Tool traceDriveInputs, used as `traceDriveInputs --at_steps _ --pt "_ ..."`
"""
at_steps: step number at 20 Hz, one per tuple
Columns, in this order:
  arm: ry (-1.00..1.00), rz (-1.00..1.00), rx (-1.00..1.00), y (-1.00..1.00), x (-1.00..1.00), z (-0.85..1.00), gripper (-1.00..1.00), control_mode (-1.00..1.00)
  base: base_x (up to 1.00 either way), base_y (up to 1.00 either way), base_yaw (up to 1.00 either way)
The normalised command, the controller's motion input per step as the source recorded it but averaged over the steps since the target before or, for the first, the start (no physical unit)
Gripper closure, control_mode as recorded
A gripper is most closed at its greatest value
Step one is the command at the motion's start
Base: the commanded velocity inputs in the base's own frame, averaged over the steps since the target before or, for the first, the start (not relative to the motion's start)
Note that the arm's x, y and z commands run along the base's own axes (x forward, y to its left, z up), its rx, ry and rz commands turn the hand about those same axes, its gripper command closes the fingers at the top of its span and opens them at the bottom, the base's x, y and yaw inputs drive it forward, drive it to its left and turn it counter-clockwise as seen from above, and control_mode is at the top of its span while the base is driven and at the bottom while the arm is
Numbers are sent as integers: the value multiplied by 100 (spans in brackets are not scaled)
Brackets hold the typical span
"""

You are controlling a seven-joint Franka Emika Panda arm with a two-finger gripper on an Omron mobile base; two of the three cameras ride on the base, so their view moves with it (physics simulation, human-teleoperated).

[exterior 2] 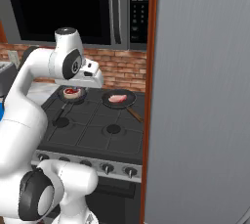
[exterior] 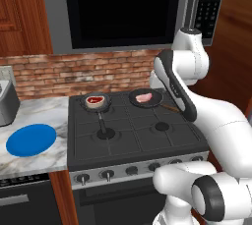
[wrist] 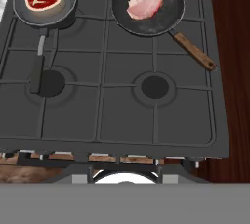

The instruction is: Place one of the steaks on the plate and the other in the bowl. Then place the bowl in the fridge.

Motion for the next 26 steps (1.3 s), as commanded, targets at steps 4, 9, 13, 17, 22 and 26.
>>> traceDriveInputs --at_steps 4,9,13,17,22,26 --pt "0 -1 0 0 0 -5 -100 -100 0 0 0" --pt "0 -5 0 -1 1 -42 -100 -100 0 0 0" --pt "-4 -6 0 0 11 -40 -100 -100 0 0 0" --pt "-2 -3 0 0 24 -22 -100 -100 0 0 0" --pt "0 -13 -1 0 60 -31 -100 -100 0 0 0" --pt "0 -14 -2 0 64 -23 -100 -100 0 0 0"
